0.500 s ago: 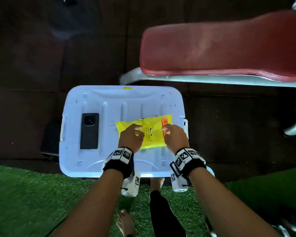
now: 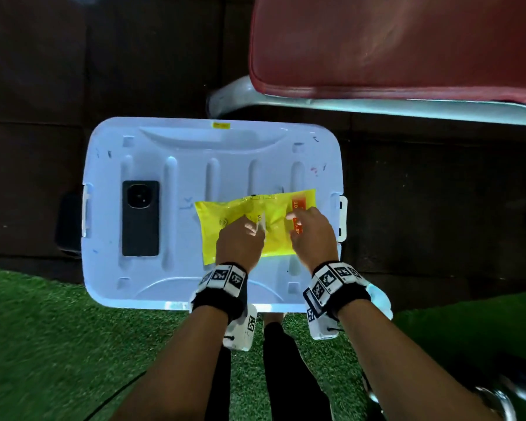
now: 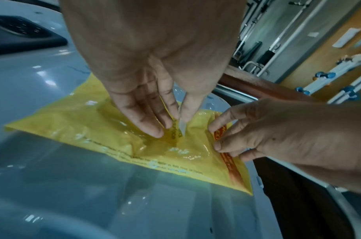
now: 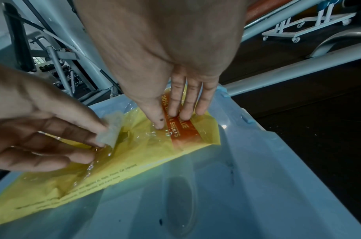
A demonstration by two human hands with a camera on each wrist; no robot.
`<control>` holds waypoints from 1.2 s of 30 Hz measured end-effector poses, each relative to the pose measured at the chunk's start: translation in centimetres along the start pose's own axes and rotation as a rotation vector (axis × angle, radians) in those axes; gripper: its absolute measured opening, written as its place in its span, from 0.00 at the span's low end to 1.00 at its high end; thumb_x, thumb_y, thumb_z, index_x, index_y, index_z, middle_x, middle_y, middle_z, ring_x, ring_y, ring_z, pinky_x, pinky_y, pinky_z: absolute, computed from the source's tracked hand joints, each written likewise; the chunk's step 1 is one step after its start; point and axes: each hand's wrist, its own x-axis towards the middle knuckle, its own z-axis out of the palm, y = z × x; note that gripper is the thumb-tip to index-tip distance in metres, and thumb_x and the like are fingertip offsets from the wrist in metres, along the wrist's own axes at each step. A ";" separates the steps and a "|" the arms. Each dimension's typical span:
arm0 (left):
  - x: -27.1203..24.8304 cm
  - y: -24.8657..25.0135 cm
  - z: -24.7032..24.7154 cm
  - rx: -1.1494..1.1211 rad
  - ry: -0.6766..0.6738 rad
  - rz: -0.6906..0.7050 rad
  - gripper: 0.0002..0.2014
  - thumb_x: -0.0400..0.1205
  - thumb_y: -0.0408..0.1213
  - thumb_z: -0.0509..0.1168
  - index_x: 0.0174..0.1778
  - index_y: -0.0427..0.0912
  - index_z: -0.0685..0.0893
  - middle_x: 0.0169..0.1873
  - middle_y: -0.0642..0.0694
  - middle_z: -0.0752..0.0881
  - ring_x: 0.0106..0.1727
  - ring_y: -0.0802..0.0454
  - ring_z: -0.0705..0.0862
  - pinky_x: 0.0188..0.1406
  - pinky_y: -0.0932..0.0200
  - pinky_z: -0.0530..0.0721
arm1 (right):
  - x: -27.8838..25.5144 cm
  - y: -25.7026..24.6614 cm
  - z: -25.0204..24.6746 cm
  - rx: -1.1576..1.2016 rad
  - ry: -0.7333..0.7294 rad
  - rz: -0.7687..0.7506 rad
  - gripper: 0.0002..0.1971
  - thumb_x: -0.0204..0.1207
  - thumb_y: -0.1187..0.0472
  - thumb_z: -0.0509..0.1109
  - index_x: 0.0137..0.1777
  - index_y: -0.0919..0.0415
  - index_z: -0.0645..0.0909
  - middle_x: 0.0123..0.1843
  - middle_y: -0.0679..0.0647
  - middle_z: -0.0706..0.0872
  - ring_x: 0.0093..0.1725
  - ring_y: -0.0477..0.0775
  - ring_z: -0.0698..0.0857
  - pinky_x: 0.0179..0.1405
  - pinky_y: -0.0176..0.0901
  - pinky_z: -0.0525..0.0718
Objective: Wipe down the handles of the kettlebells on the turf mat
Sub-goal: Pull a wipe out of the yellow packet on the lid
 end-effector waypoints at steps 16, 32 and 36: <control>-2.8 -3.7 -2.8 -0.033 0.221 0.068 0.11 0.92 0.47 0.56 0.59 0.41 0.74 0.47 0.39 0.88 0.48 0.33 0.85 0.38 0.50 0.72 | 1.0 -4.5 3.5 -0.014 0.001 -0.172 0.12 0.82 0.49 0.69 0.57 0.48 0.92 0.49 0.58 0.84 0.53 0.62 0.82 0.54 0.53 0.77; 0.6 -6.1 -6.1 -0.021 0.056 0.141 0.13 0.92 0.37 0.59 0.64 0.30 0.77 0.66 0.31 0.76 0.64 0.46 0.73 0.59 0.61 0.67 | 2.3 -6.4 6.5 0.135 0.091 -0.075 0.06 0.77 0.49 0.75 0.48 0.44 0.93 0.49 0.50 0.88 0.56 0.62 0.78 0.50 0.49 0.62; 1.2 -6.7 -6.3 -0.091 0.005 0.165 0.11 0.92 0.41 0.58 0.61 0.37 0.78 0.56 0.39 0.83 0.58 0.42 0.80 0.49 0.54 0.72 | 2.7 -6.5 6.8 0.186 0.051 -0.039 0.06 0.77 0.49 0.75 0.50 0.43 0.92 0.48 0.50 0.87 0.58 0.60 0.77 0.49 0.49 0.57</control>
